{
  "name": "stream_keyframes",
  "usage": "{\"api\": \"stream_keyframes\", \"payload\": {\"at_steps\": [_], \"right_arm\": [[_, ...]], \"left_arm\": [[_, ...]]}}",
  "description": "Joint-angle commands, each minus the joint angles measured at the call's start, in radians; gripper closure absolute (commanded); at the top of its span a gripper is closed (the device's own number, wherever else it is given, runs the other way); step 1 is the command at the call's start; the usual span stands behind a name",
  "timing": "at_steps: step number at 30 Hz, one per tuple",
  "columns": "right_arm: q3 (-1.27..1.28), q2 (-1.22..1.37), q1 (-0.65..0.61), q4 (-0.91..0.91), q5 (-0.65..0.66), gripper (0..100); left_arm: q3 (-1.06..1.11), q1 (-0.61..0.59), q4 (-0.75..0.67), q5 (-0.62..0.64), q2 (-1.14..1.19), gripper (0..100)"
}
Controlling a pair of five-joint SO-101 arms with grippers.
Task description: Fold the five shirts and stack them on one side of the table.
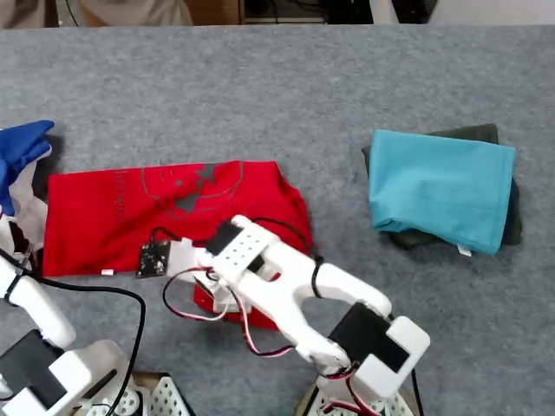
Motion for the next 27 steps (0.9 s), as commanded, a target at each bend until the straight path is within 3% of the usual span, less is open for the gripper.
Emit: {"api": "stream_keyframes", "payload": {"at_steps": [1, 5, 9, 19, 27], "right_arm": [[0.018, -0.013, -0.013, -0.025, -0.012, 84.2], [0.028, -0.013, -0.01, -0.038, -0.011, 85.9], [0.024, -0.019, 0.016, -0.04, -0.012, 99.8], [0.028, -0.162, 0.019, 0.084, -0.008, 66.6], [0.041, -0.229, 0.002, 0.106, -0.009, 64.8]], "left_arm": [[-0.006, -0.008, -0.003, -0.012, -0.035, 98], [-0.006, -0.002, -0.003, -0.012, -0.035, 98], [-0.006, 0.0, -0.003, -0.012, -0.035, 98], [-0.006, -0.002, -0.003, -0.012, -0.035, 98], [-0.006, -0.002, -0.003, -0.012, -0.033, 98]]}}
